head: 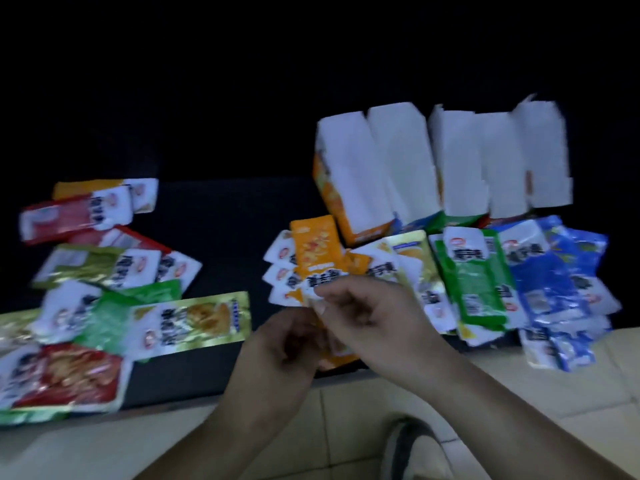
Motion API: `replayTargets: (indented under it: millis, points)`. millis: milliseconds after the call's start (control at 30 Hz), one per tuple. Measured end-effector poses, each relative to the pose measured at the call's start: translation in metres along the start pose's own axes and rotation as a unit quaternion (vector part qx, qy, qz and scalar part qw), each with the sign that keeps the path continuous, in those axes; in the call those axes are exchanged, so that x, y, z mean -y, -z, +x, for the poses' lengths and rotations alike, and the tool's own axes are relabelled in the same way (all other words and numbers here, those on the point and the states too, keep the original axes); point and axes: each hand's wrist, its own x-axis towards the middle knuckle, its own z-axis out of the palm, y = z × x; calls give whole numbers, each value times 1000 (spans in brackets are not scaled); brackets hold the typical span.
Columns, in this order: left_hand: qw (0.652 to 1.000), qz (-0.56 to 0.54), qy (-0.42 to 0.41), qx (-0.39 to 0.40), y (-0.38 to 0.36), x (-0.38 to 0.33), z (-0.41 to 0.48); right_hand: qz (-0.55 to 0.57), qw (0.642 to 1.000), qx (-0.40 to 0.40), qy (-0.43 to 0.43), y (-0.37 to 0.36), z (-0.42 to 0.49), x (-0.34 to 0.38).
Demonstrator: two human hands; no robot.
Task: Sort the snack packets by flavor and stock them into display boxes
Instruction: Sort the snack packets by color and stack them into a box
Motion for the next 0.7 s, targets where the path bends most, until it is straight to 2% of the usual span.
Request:
replayTargets:
  millis: [67,133,167,233,300,433,533,600,700]
  points:
    - [983,148,-96,-50,31,23,-2,14,999,30,-13,-26,8,5]
    - [921,341,-152,-110,62,47,-1,3,999,41,-4,-46,16,8]
    - [890,418,-134,-119,75,57,0,-14,999,42,6,-54,20,9]
    - [854,503,-64,-111,94,72,2,-72,996,39,35,-70,26,9]
    - [852,513,-29,-99,104,81,-2,-126,989,48,57,-86,32,9]
    - [872,462,-86,-136,132,89,-9,-205,967,130,75,-114,44,13]
    - [861,477,-55,-169,162,102,-15,-244,947,177,112,-128,52,8]
    - [862,475,-27,-178,175,112,-23,-301,928,170,136,-132,55,-1]
    - [873,445,-58,-191,189,122,-29,-359,910,131,160,-136,58,-5]
